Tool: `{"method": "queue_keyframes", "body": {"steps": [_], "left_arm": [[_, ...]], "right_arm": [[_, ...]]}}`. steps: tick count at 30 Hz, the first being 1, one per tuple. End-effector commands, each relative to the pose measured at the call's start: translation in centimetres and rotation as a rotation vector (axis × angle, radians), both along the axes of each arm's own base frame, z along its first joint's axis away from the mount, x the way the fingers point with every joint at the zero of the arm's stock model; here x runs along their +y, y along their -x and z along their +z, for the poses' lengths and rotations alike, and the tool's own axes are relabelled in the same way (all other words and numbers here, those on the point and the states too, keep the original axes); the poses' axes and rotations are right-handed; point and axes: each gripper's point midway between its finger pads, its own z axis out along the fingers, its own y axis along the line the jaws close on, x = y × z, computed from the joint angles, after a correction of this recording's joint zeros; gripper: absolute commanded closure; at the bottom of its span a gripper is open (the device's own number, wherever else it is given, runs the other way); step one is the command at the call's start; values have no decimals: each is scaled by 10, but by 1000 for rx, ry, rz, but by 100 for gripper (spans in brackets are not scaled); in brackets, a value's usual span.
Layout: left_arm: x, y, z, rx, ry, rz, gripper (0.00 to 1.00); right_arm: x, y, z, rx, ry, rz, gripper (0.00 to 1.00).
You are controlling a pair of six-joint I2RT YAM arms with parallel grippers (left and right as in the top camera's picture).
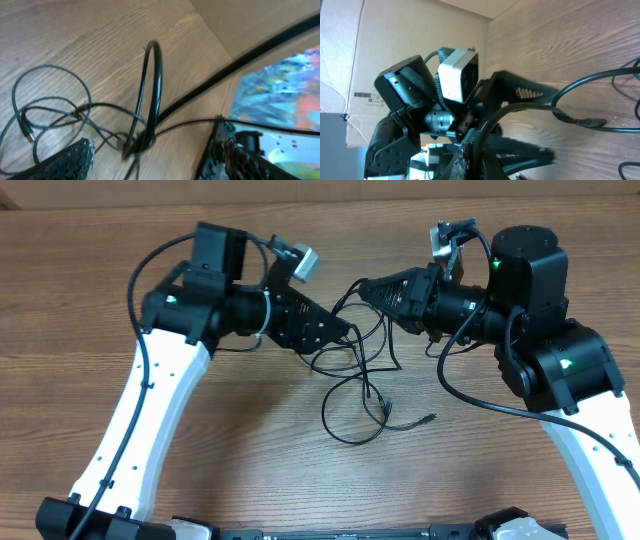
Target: Untangle cables
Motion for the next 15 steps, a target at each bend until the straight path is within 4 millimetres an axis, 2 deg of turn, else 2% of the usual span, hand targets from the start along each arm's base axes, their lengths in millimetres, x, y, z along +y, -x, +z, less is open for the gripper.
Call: {"method": "queue_keyframes", "body": {"steps": [1,7,10,11,15], "left_arm": [[4,-15,-2,-11,-102,156,14],[22,-40,-15,6,-222,410,14],[52,-56,-23,51,-297,655,15],[58,-58,-25,58,-309,694,15],[105,-59,-39,133,-413,973,14]], "right_arm": [[6,10,13,7,-48,44,96],[13,21,24,2,-97,121,96],[15,25,27,12,-115,145,96],[15,25,27,12,-115,146,96],[15,26,27,9,-114,149,96]]}}
